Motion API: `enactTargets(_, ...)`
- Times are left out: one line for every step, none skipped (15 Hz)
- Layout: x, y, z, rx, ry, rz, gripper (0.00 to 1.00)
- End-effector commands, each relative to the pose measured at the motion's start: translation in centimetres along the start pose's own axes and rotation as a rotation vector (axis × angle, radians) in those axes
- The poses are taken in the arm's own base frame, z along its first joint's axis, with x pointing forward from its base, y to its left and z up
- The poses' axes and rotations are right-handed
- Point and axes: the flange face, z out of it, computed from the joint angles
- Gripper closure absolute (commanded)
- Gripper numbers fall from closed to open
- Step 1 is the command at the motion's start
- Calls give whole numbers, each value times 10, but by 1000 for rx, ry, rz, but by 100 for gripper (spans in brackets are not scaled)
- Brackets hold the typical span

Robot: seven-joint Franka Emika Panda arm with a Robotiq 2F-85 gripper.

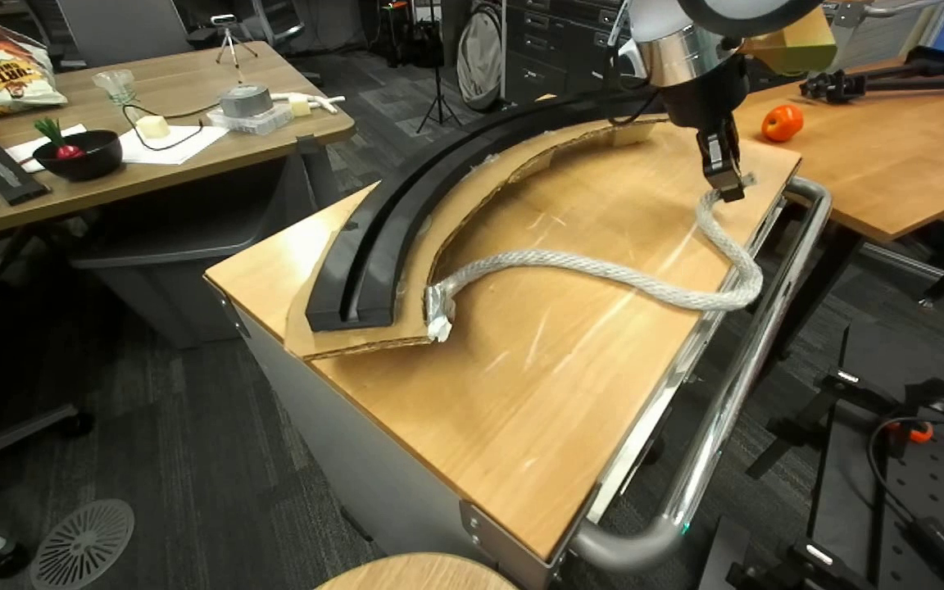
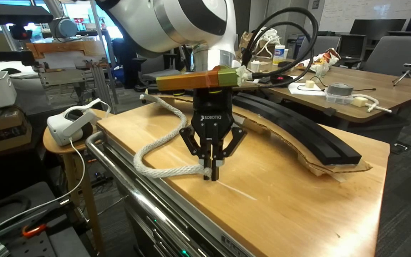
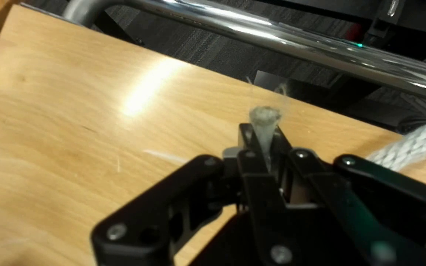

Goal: Remove the rope from the platform

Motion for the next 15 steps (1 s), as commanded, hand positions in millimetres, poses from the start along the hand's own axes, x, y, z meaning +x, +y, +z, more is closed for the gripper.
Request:
enactTargets(-31,24,-9,-28,113,151,97)
enactTargets(-35,33,-8,-42,156,172,97)
enactTargets(-39,42,-7,-50,201,194,97)
enactTargets(-41,52,-6,-48,249,217,97)
enactTargets(-43,61,-4,-41,295,247,97)
enactTargets(-42,70,-3,-27,341,277,97)
enactTargets(-42,77,-2,-29,385,303,97)
enactTargets(-41,82,-3,-29,432,328,97)
enactTargets(-41,86,-6,-33,483,344,96)
enactTargets(-40,89,-9,-37,535,359,66)
enactTargets(-40,89,-15,-46,591,354,63)
enactTargets(-40,88,-21,-59,647,343,56)
enactTargets(-40,86,-30,-77,696,303,49)
enactTargets(-38,82,-36,-88,730,252,42)
enactTargets(-36,77,-43,-103,758,207,33)
